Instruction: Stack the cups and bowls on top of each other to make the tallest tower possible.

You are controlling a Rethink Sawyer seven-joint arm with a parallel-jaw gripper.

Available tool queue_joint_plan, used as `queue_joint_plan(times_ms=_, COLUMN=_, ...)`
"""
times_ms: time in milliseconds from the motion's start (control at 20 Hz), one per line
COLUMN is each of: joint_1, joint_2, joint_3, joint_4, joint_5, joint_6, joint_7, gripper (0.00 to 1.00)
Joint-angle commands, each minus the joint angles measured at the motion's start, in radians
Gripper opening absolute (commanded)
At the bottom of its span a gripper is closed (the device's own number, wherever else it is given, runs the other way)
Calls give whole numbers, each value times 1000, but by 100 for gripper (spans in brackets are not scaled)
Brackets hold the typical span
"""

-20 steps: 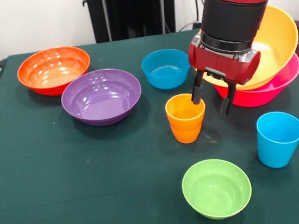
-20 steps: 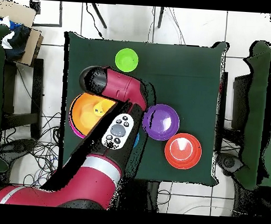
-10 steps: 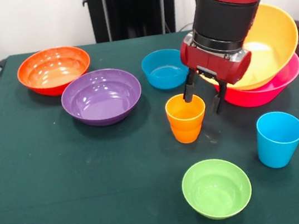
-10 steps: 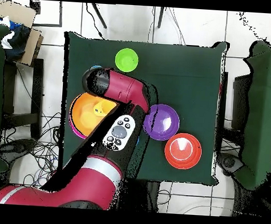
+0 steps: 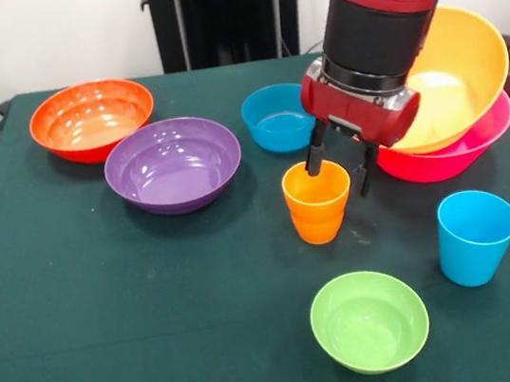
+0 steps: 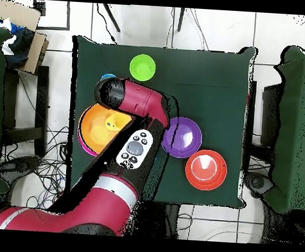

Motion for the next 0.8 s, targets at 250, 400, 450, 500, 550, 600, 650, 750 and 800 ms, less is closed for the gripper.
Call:
queue_joint_plan(times_ms=250, joint_1=-16, joint_2=159, joint_3=66, joint_4=-19, joint_5=-18, joint_6=-68, joint_7=165, gripper=100)
queue_joint_plan(times_ms=400, joint_1=-16, joint_2=168, joint_3=63, joint_4=-24, joint_5=-14, joint_6=-77, joint_7=163, gripper=100)
queue_joint_plan(times_ms=450, joint_1=-13, joint_2=166, joint_3=62, joint_4=-20, joint_5=-13, joint_6=-80, joint_7=164, gripper=100)
queue_joint_plan(times_ms=500, joint_1=-12, joint_2=167, joint_3=61, joint_4=-21, joint_5=-12, joint_6=-79, joint_7=164, gripper=100)
queue_joint_plan(times_ms=550, joint_1=-12, joint_2=165, joint_3=59, joint_4=-21, joint_5=-13, joint_6=-76, joint_7=160, gripper=100)
queue_joint_plan(times_ms=600, joint_1=-12, joint_2=165, joint_3=57, joint_4=-22, joint_5=-13, joint_6=-74, joint_7=158, gripper=100)
queue_joint_plan(times_ms=650, joint_1=-11, joint_2=167, joint_3=55, joint_4=-25, joint_5=-12, joint_6=-72, joint_7=158, gripper=100)
queue_joint_plan(times_ms=750, joint_1=-7, joint_2=169, joint_3=52, joint_4=-27, joint_5=-10, joint_6=-71, joint_7=161, gripper=100)
queue_joint_plan(times_ms=800, joint_1=-5, joint_2=170, joint_3=50, joint_4=-29, joint_5=-8, joint_6=-67, joint_7=164, gripper=100)
